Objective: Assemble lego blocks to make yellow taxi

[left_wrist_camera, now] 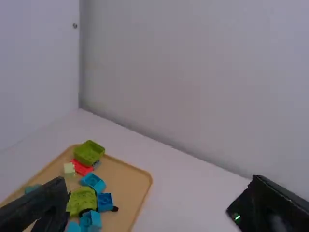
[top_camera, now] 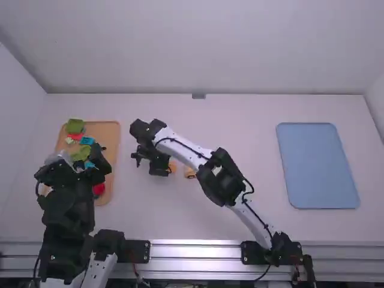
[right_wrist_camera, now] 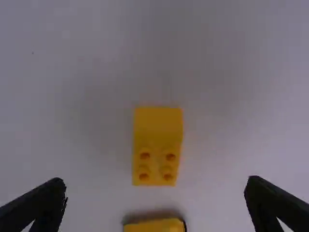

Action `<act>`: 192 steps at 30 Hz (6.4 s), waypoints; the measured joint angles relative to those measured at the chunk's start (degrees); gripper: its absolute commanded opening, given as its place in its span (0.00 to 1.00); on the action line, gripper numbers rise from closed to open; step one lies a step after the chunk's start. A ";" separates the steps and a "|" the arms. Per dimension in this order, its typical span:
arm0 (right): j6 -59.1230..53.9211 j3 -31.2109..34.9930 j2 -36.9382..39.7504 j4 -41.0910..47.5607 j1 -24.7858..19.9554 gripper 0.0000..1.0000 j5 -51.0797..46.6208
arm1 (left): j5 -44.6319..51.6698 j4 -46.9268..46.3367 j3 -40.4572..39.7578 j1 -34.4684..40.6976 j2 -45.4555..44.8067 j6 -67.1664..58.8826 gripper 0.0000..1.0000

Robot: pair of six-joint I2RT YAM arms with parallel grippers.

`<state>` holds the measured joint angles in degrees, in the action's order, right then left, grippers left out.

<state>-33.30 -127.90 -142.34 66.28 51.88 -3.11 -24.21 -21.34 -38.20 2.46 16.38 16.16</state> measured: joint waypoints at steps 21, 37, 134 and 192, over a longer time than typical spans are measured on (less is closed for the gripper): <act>8.63 52.78 47.39 -52.46 -15.06 0.99 12.20 | 23.89 19.61 -0.39 0.00 29.38 -11.91 0.99; -7.78 81.05 67.91 -58.66 -41.42 0.99 57.57 | 75.25 -24.30 -25.92 0.00 68.76 -81.15 0.99; -26.67 80.11 18.27 -86.03 -32.83 0.98 64.43 | 78.16 39.82 5.60 8.15 73.46 -60.94 0.10; -28.09 79.87 18.27 -85.33 -34.38 0.39 65.85 | 74.99 35.63 -2.91 12.81 89.53 -65.44 0.02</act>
<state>-61.39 -48.03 -124.07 -19.05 17.50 62.74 50.78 14.28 -41.10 15.27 105.91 -49.28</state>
